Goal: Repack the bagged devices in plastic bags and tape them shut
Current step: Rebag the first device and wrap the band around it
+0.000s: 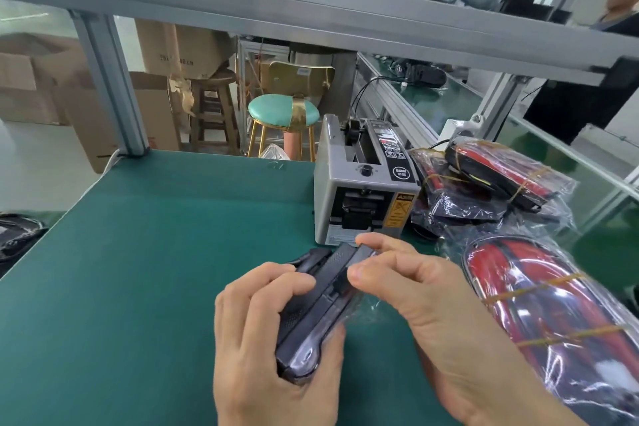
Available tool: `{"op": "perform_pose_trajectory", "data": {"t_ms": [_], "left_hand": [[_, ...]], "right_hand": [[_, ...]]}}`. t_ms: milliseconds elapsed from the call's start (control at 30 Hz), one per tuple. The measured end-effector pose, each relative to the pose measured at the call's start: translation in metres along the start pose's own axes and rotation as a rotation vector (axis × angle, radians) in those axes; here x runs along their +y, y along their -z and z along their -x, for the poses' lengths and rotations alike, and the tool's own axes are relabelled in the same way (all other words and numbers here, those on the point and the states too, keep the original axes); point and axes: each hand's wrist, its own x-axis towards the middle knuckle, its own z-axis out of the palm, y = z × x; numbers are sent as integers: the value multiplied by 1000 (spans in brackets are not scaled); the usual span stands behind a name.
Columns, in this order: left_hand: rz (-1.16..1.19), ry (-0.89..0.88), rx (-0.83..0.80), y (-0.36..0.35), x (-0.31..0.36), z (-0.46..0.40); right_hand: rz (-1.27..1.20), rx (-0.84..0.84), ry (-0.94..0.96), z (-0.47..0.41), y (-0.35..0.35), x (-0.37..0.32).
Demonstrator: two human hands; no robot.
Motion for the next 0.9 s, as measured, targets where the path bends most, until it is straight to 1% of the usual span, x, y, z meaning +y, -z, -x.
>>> {"op": "perform_pose_trajectory", "data": {"t_ms": [333, 533, 900], "left_hand": [[24, 1, 18, -3, 2, 1], [38, 6, 19, -3, 0, 4], [38, -6, 16, -4, -1, 5]], "right_hand": [[20, -19, -23, 4, -3, -6], [-46, -54, -42, 5, -2, -6], [46, -74, -42, 4, -2, -9]]}}
